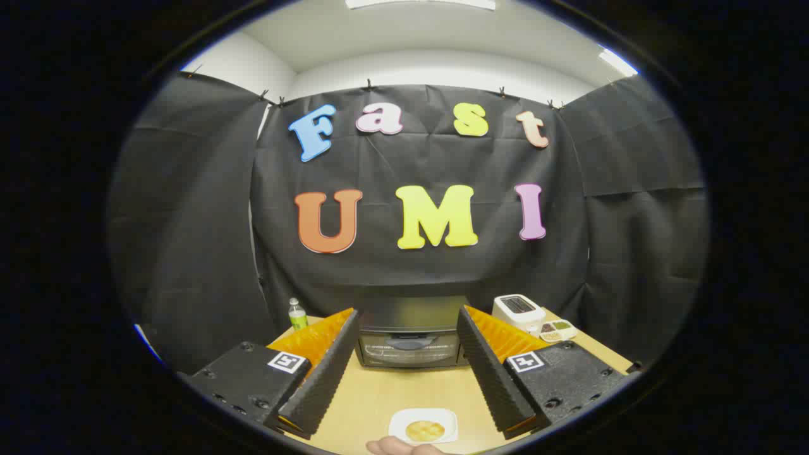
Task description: Open the toaster oven, put the food inside, and close the toaster oven door.
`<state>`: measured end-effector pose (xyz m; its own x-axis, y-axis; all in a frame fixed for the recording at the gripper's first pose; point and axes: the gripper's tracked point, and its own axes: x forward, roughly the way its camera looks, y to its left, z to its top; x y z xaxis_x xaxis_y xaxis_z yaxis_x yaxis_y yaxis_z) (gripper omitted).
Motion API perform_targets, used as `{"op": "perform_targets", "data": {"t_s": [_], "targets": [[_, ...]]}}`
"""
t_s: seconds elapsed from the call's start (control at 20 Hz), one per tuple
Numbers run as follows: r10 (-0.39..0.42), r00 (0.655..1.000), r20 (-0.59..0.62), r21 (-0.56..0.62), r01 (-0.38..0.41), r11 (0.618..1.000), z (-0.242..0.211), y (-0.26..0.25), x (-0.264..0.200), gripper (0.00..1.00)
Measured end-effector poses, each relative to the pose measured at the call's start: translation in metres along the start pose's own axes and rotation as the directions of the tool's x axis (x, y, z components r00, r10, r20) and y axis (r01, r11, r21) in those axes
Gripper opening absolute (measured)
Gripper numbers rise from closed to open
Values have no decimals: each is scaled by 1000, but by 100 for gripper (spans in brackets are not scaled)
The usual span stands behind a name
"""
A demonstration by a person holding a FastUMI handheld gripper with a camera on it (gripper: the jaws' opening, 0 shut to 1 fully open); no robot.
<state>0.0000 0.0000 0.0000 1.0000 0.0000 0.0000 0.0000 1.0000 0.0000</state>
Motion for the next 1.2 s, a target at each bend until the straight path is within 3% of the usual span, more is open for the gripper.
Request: {"op": "perform_targets", "data": {"t_s": [1.2], "targets": [[17, 997, -72, 14, -16, 1000, -45, 11, 32, 100]]}}
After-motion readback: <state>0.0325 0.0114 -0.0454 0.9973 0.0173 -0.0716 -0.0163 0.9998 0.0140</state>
